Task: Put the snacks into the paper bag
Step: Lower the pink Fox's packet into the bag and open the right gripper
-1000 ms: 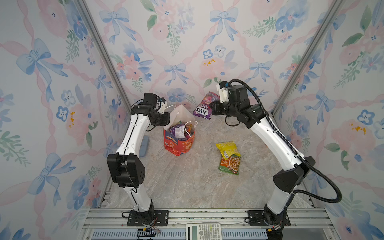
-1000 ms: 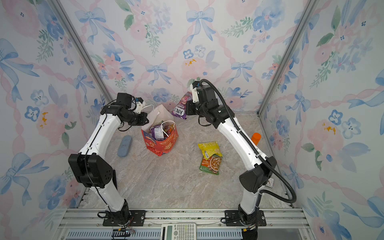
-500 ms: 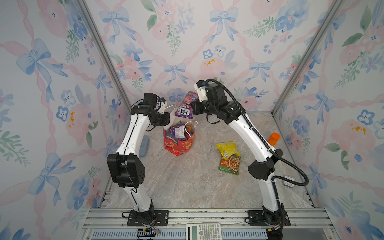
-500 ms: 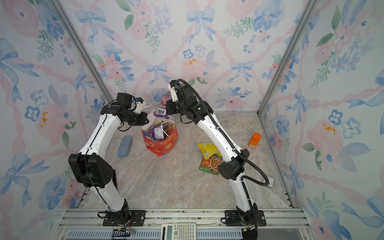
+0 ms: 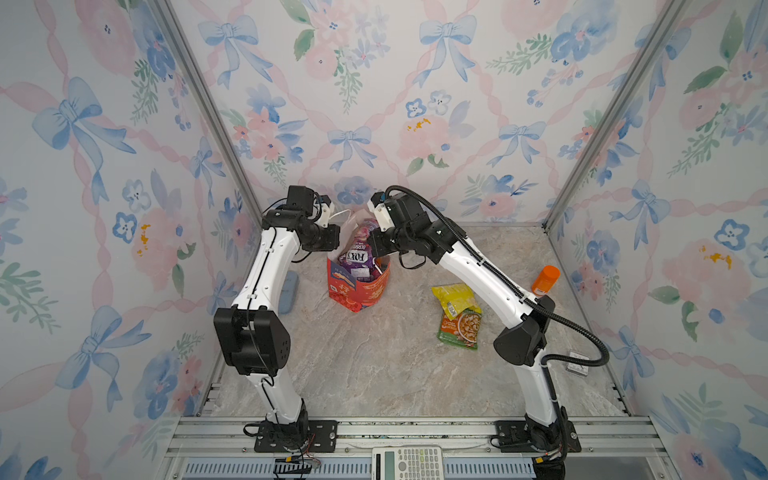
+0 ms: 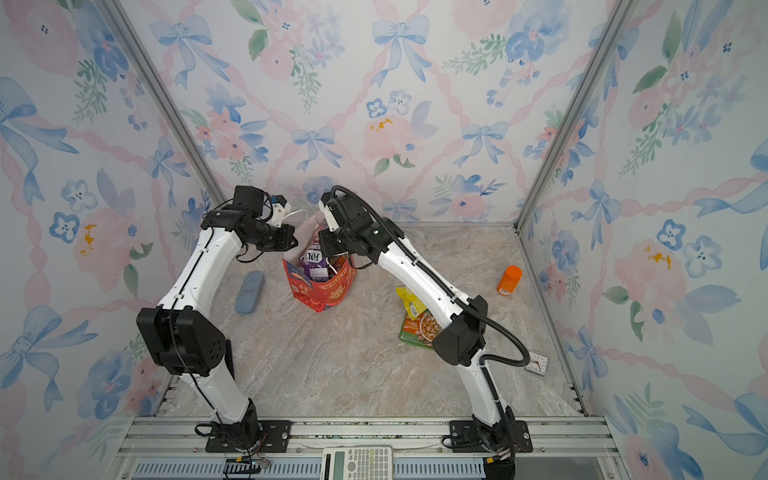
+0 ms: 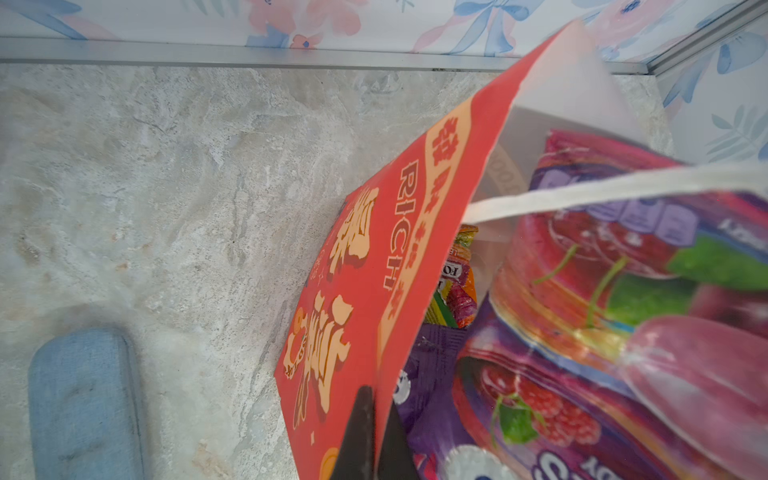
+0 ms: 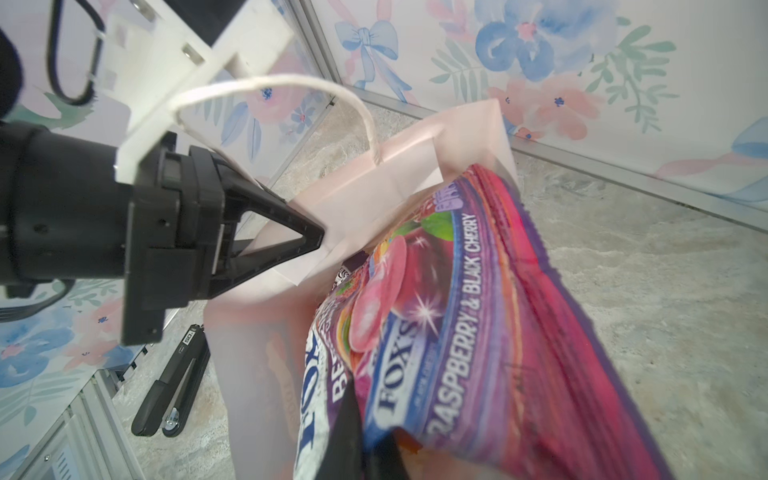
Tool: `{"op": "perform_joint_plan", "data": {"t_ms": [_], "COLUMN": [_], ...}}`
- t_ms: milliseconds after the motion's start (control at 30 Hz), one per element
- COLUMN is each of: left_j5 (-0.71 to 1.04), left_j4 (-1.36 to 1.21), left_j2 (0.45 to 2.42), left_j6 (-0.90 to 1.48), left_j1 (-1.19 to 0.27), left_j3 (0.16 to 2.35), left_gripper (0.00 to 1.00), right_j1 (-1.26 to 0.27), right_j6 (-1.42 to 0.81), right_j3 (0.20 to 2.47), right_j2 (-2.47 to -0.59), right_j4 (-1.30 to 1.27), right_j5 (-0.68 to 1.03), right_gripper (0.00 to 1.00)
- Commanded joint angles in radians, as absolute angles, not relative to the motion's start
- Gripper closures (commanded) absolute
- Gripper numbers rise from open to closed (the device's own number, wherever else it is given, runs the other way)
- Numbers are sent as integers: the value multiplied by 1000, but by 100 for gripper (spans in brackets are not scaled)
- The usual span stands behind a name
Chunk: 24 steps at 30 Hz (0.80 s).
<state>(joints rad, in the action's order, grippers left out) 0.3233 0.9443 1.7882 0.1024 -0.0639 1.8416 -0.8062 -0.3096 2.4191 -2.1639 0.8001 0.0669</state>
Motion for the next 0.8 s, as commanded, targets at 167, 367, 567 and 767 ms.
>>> {"op": "perform_joint_plan", "data": {"t_ms": [167, 367, 567, 767], "left_j5": [322, 321, 319, 319], "left_j4": [979, 979, 978, 978], "left_j2": [1766, 1766, 1764, 1763], "left_j6": [112, 111, 111, 110], "left_j1": [-63, -64, -63, -61], "left_j3": [1826, 1825, 1824, 1824], "left_gripper": [100, 100, 100, 100], "right_j1": [-830, -847, -844, -821], "right_j6": [-350, -377, -387, -331], "right_j3": [2418, 2402, 2397, 2407], "right_j2": [-2145, -2173, -2184, -2123], "right_j4": [720, 702, 712, 750], "right_j5": [120, 148, 154, 78], "right_gripper": [100, 100, 97, 40]}}
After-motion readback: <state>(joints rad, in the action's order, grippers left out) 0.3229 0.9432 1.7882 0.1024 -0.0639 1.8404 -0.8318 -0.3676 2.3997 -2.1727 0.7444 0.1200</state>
